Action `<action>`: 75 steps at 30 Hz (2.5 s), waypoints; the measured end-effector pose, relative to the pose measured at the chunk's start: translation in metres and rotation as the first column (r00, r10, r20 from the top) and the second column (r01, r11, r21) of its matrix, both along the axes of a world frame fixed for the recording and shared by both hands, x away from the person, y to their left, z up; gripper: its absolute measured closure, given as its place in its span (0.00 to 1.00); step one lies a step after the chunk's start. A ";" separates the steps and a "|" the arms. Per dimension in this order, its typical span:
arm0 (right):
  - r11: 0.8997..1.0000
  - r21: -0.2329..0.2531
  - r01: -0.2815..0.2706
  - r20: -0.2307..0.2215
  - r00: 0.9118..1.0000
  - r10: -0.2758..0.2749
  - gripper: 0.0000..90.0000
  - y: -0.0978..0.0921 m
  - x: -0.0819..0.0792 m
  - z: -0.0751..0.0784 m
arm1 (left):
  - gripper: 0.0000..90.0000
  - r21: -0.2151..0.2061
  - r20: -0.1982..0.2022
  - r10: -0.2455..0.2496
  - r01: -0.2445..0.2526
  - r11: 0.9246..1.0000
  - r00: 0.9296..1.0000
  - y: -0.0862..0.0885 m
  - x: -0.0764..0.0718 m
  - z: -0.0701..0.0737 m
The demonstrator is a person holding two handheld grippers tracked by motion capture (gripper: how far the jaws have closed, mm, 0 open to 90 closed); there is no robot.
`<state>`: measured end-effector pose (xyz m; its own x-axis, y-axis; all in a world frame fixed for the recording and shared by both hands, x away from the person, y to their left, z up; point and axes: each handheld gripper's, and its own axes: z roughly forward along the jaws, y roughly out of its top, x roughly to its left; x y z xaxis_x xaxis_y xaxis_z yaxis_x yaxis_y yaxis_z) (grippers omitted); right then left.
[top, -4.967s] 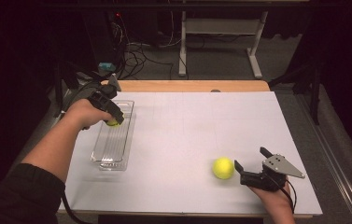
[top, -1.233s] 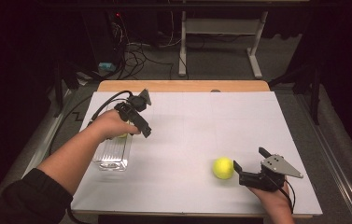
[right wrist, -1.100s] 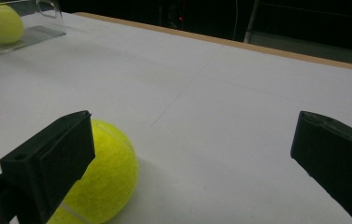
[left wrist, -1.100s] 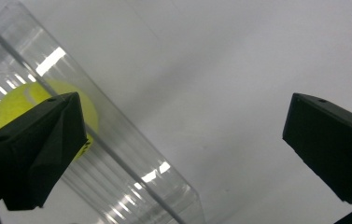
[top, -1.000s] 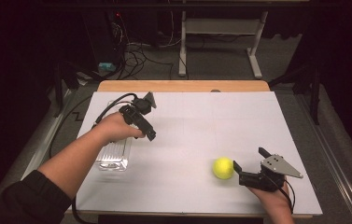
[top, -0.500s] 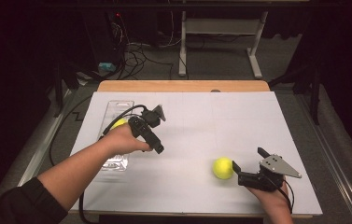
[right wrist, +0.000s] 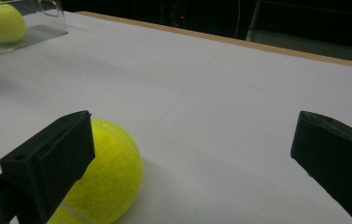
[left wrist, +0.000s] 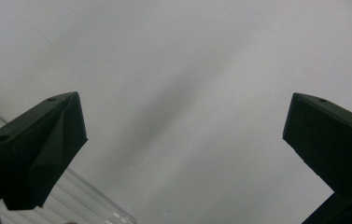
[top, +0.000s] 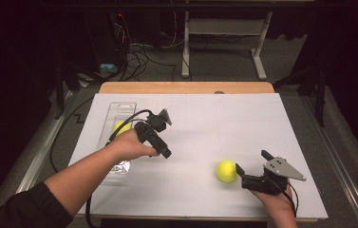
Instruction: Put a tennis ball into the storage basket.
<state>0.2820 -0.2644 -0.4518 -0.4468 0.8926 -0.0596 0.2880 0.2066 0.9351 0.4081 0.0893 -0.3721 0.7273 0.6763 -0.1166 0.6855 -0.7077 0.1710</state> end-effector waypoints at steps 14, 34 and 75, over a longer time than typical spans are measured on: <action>1.000 0.019 0.006 -0.011 1.000 -0.006 0.00 -0.002 -0.001 -0.002 | 0.01 0.011 -0.015 -0.013 0.013 1.000 1.000 -0.001 -0.001 -0.002; 0.999 0.031 -0.029 0.015 0.999 0.029 0.00 0.006 -0.005 0.006 | 0.00 0.022 -0.023 -0.033 0.034 0.999 0.999 -0.003 -0.005 -0.001; 0.991 -0.010 -0.134 -0.138 0.982 0.132 0.00 0.042 -0.001 -0.007 | 0.00 0.029 -0.024 -0.059 0.060 0.998 0.998 -0.006 -0.005 0.000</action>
<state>0.2811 -0.2220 -0.4586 -0.5667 0.8239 -0.0061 0.3812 0.2687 0.8846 0.4032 0.0830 -0.3722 0.7636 0.6355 -0.1144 0.6457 -0.7517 0.1343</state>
